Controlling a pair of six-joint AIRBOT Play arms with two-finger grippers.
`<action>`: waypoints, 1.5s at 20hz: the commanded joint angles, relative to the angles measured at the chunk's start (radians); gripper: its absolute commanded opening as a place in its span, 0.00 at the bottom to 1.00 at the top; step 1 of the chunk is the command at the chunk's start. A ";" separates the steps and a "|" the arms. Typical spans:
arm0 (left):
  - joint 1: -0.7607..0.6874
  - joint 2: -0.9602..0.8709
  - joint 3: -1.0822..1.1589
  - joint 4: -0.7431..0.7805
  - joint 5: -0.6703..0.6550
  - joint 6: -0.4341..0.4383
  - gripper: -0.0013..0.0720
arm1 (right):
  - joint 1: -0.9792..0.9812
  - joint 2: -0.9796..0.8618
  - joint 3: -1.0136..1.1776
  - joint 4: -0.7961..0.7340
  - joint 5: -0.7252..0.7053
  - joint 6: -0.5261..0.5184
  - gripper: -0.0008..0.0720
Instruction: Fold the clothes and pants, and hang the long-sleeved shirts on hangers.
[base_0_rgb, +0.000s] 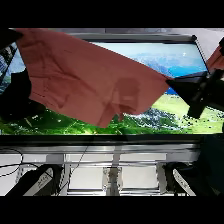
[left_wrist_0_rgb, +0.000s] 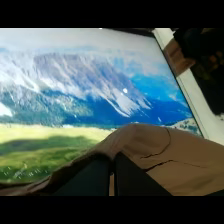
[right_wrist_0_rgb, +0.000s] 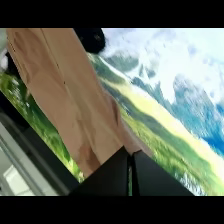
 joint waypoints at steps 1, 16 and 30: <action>-0.018 -0.044 -0.002 0.022 -0.076 -0.104 0.04 | 0.000 -0.005 0.049 -0.101 0.104 0.114 0.02; -0.097 -0.525 -0.195 0.116 0.219 0.229 0.04 | 0.000 -0.630 0.049 -0.121 -0.071 0.121 0.02; -0.160 -0.698 -0.194 0.114 0.750 0.463 0.04 | 0.047 -0.779 0.049 -0.109 -0.573 0.076 0.02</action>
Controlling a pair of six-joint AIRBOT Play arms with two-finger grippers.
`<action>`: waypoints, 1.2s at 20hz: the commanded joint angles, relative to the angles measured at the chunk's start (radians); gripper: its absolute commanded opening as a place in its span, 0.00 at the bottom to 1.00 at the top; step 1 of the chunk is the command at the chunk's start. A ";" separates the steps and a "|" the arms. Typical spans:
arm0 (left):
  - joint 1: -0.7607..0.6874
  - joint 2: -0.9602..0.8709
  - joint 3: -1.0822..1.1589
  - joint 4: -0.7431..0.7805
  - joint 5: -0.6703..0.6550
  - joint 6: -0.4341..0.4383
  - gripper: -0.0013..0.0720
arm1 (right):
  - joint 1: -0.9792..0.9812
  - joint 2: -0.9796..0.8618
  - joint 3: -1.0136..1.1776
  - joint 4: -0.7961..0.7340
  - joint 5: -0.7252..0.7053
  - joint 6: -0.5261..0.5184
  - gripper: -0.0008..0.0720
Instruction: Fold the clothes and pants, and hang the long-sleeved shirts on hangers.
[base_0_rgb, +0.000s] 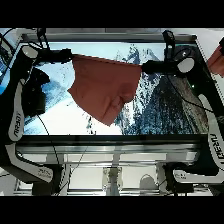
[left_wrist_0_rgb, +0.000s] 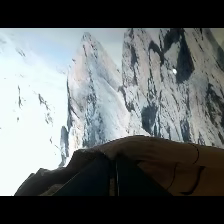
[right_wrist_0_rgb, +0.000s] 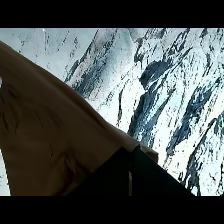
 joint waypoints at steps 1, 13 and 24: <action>-0.001 0.003 0.000 -0.023 0.013 0.034 0.04 | 0.028 -0.007 0.003 0.016 -0.075 -0.027 0.02; -0.154 0.571 0.000 -0.206 -0.182 -0.207 0.04 | -0.111 0.348 0.454 -0.144 0.664 -0.028 0.02; -0.280 0.668 -0.048 0.100 -0.587 -0.647 0.04 | -0.130 0.455 0.488 -0.138 1.055 0.046 0.02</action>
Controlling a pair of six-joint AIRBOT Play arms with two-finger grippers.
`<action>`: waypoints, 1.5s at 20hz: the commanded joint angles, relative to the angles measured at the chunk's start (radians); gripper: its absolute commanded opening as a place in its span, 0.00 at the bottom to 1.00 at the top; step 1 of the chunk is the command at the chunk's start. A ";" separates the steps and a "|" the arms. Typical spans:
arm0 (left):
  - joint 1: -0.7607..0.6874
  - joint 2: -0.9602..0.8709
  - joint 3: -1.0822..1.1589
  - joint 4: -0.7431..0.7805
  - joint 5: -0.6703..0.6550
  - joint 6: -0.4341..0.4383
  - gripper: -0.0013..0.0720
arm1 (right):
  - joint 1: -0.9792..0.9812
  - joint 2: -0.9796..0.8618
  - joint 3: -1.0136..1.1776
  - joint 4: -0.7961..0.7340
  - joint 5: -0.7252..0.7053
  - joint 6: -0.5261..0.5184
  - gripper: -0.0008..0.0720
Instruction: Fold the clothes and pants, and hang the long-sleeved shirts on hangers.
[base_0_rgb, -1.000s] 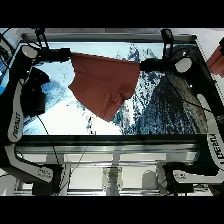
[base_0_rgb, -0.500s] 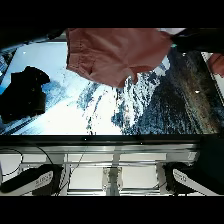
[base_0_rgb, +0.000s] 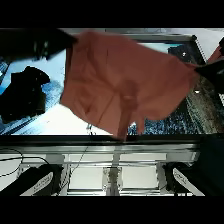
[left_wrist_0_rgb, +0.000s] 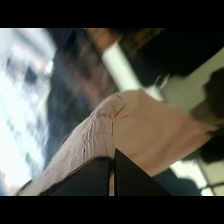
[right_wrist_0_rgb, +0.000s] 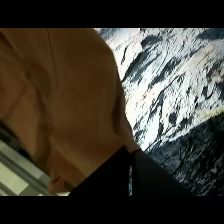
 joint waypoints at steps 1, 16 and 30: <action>-0.084 0.008 -0.089 0.267 -0.113 -0.138 0.04 | -0.002 -0.036 -0.004 0.012 0.093 0.024 0.02; 0.000 -0.385 -0.537 0.391 0.760 0.177 0.04 | 0.012 -0.661 -0.180 0.002 -0.435 0.021 0.02; -0.041 -0.193 -0.548 0.697 -0.085 0.686 0.04 | 0.105 -0.228 -0.784 0.006 -0.204 0.013 0.02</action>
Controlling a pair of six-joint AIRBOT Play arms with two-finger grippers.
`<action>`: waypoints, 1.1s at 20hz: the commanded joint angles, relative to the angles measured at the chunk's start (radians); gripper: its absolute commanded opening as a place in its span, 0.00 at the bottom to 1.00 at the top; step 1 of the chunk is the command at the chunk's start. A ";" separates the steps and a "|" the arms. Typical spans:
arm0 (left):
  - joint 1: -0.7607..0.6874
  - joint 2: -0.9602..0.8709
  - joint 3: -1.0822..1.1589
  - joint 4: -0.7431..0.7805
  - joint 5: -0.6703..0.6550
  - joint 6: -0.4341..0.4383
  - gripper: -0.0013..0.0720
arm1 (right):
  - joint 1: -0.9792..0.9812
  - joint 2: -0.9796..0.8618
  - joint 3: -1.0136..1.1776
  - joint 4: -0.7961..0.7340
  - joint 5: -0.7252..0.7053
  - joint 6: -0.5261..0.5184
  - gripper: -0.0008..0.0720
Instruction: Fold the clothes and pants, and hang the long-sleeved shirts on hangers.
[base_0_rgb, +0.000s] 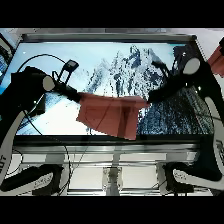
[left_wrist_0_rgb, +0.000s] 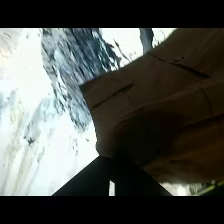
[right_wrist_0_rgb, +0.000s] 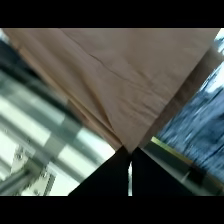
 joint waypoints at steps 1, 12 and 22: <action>-0.018 0.018 -0.019 0.040 -0.296 0.095 0.04 | 0.008 0.137 -0.227 -0.003 -0.021 0.010 0.02; -0.048 0.016 -0.114 0.004 -0.397 0.083 0.04 | 0.008 0.172 -0.514 0.086 -0.150 0.018 0.02; -0.030 0.077 -0.112 0.185 -0.535 0.021 0.48 | 0.007 0.167 -0.363 0.187 -0.322 -0.100 0.74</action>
